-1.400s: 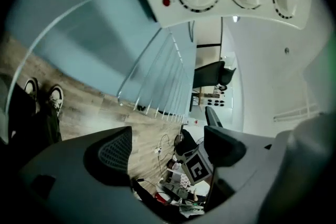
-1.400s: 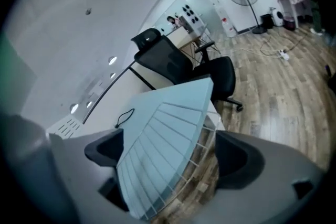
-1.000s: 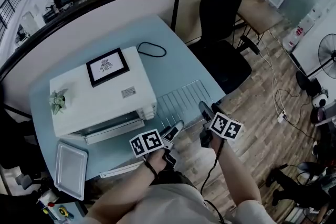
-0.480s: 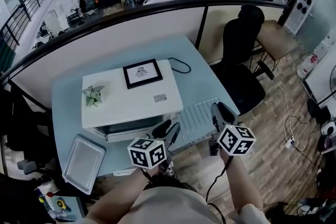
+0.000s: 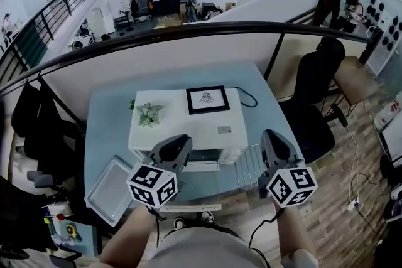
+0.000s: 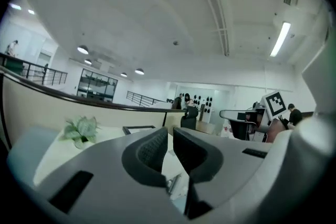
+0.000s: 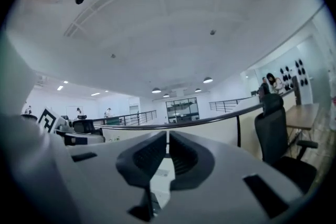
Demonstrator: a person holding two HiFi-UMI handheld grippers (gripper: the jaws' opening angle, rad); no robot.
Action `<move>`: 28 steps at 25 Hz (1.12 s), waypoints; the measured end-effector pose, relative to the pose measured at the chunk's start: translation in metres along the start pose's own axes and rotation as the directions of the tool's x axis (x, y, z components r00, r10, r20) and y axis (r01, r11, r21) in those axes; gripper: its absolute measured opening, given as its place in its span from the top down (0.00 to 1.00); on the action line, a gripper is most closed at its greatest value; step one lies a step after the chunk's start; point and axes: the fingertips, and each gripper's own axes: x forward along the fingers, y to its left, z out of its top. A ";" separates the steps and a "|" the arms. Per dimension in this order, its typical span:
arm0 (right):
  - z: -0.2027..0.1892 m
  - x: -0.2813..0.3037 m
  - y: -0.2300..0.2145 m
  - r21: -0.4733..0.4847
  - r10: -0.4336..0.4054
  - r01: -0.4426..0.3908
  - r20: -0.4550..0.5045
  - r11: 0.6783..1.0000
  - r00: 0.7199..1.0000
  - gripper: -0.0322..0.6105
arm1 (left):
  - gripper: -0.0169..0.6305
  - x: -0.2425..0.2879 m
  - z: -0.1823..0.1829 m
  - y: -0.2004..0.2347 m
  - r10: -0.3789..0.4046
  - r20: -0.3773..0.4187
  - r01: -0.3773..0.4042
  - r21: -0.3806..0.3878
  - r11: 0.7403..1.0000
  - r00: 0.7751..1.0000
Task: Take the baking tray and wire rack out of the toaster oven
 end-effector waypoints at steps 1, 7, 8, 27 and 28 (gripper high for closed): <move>0.006 0.001 0.008 -0.019 0.020 -0.019 0.009 1.000 1.000 0.92 | 0.92 -0.010 0.010 0.005 0.022 0.014 -0.022 0.035 0.999 1.000; 0.044 0.005 0.053 -0.087 0.134 -0.129 0.053 0.988 0.990 0.94 | 0.93 -0.067 0.060 0.030 0.141 0.127 -0.161 0.166 0.973 0.982; 0.049 0.005 0.061 -0.091 0.158 -0.152 0.061 0.984 0.986 0.94 | 0.94 -0.076 0.068 0.034 0.156 0.152 -0.181 0.165 0.970 0.976; 0.058 0.026 0.147 -0.172 0.389 -0.381 0.013 0.908 0.921 0.95 | 0.96 -0.142 0.085 0.069 0.314 0.201 -0.357 0.234 0.905 0.928; 0.058 0.027 0.147 -0.174 0.390 -0.382 0.011 0.908 0.921 0.95 | 0.96 -0.142 0.085 0.070 0.315 0.199 -0.357 0.232 0.905 0.928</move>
